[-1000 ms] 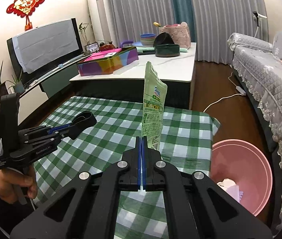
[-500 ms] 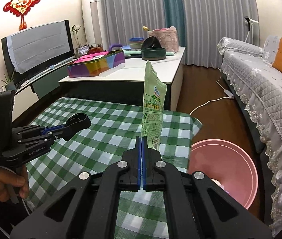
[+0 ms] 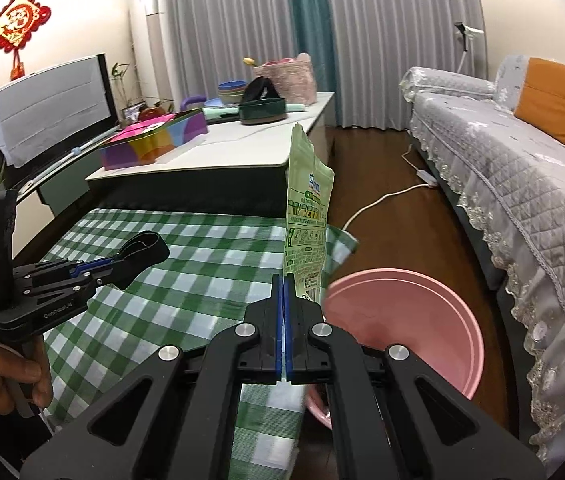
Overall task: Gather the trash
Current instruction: 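Carry the black strap and green packet over the pink bucket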
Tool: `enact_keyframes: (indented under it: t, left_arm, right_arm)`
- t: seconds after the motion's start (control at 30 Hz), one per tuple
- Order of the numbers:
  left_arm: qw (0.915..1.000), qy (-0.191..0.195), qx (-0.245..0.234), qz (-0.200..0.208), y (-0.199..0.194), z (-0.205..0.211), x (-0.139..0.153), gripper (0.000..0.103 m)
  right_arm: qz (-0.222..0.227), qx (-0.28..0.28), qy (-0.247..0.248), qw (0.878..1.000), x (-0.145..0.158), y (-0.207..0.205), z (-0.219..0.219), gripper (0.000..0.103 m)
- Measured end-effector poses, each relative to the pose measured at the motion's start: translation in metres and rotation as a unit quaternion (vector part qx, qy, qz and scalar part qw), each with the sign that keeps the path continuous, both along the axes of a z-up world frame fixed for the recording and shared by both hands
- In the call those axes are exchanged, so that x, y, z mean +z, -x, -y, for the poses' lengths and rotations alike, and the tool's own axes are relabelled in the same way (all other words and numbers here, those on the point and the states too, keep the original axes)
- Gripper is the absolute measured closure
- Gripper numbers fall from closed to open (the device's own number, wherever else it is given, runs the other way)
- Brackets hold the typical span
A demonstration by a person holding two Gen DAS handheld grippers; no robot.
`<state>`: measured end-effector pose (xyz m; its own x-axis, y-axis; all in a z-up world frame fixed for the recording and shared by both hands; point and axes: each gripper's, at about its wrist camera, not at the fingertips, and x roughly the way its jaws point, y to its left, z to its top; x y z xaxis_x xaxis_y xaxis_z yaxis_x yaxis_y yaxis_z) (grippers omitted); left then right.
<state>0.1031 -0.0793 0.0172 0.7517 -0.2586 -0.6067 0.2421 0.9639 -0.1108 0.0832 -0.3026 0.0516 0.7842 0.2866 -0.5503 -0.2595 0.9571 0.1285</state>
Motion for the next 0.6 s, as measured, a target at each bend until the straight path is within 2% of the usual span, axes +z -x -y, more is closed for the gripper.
enact_keyframes:
  t: [0.6]
  left_arm:
    - [0.9981,0.012,-0.060,-0.007,-0.028,0.071,0.001,0.091]
  right_arm:
    - [-0.012,-0.075,-0.001,0.997,-0.015,-0.008,0.070,0.102]
